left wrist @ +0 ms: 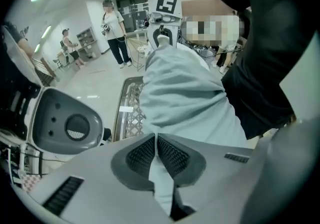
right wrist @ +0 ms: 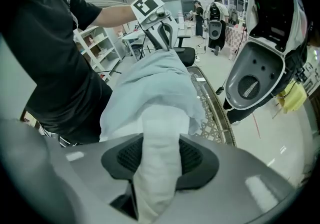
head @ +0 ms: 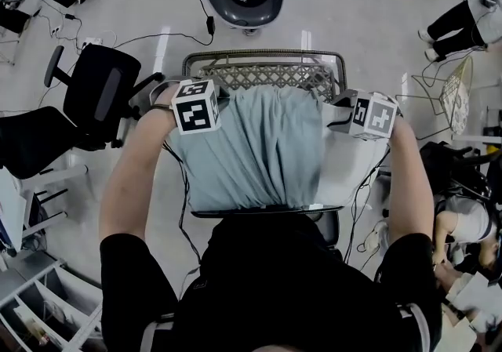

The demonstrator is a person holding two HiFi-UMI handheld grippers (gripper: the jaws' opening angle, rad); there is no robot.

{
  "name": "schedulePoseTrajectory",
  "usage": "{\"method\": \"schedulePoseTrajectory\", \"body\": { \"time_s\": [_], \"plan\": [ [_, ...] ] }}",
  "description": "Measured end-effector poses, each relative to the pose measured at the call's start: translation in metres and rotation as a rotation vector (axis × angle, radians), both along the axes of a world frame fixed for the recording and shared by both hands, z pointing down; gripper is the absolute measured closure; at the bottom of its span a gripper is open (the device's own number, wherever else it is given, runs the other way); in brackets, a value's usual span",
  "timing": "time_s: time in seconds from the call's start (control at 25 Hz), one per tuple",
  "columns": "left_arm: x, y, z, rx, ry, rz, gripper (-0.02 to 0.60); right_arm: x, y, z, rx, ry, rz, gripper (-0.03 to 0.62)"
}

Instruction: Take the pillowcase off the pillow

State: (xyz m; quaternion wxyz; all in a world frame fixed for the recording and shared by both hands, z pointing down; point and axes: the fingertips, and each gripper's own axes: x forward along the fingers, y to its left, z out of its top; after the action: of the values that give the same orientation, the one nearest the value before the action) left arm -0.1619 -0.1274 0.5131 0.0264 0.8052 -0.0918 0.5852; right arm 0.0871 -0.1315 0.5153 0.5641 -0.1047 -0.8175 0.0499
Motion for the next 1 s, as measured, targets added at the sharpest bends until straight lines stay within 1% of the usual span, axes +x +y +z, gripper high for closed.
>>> {"method": "schedulePoseTrajectory", "body": {
  "time_s": [0.04,0.12,0.24,0.32,0.4,0.52,0.6,0.64,0.68,0.72,0.84,0.88,0.92,1.0],
  "plan": [
    [0.012,-0.003,-0.004,0.009,0.017,0.011,0.566,-0.003,0.000,-0.002,0.004,-0.004,-0.003,0.410],
    [0.039,-0.005,-0.013,0.021,0.056,0.042,0.506,-0.009,-0.001,-0.008,0.010,-0.017,-0.011,0.411],
    [0.082,-0.006,-0.031,0.032,0.142,0.075,0.457,-0.020,-0.002,-0.018,0.023,-0.042,-0.023,0.416],
    [0.107,-0.006,-0.039,0.039,0.185,0.094,0.438,-0.026,0.000,-0.024,0.034,-0.053,-0.028,0.418],
    [0.128,-0.004,-0.046,0.044,0.218,0.107,0.434,-0.030,0.001,-0.029,0.051,-0.054,-0.038,0.418],
    [0.147,-0.001,-0.051,0.053,0.240,0.116,0.433,-0.033,0.005,-0.036,0.076,-0.048,-0.059,0.419],
    [0.153,0.003,-0.050,0.058,0.226,0.129,0.439,-0.031,0.008,-0.038,0.085,-0.045,-0.070,0.422],
    [0.153,0.006,-0.048,0.060,0.210,0.141,0.471,-0.029,0.009,-0.040,0.087,-0.045,-0.072,0.424],
    [0.152,0.010,-0.047,0.066,0.184,0.158,0.520,-0.027,0.010,-0.040,0.089,-0.046,-0.072,0.425],
    [0.148,0.014,-0.044,0.076,0.145,0.180,0.554,-0.026,0.011,-0.040,0.091,-0.045,-0.072,0.427],
    [0.119,0.024,-0.026,0.084,-0.011,0.229,0.569,-0.021,0.013,-0.036,0.093,-0.039,-0.065,0.434],
    [0.108,0.028,-0.020,0.076,-0.047,0.231,0.569,-0.018,0.013,-0.035,0.088,-0.040,-0.058,0.435],
    [0.098,0.032,-0.017,0.067,-0.064,0.222,0.569,-0.015,0.014,-0.034,0.079,-0.047,-0.048,0.436],
    [0.085,0.038,-0.016,0.052,-0.062,0.190,0.570,-0.010,0.012,-0.033,0.057,-0.072,-0.023,0.441]
  ]
}}
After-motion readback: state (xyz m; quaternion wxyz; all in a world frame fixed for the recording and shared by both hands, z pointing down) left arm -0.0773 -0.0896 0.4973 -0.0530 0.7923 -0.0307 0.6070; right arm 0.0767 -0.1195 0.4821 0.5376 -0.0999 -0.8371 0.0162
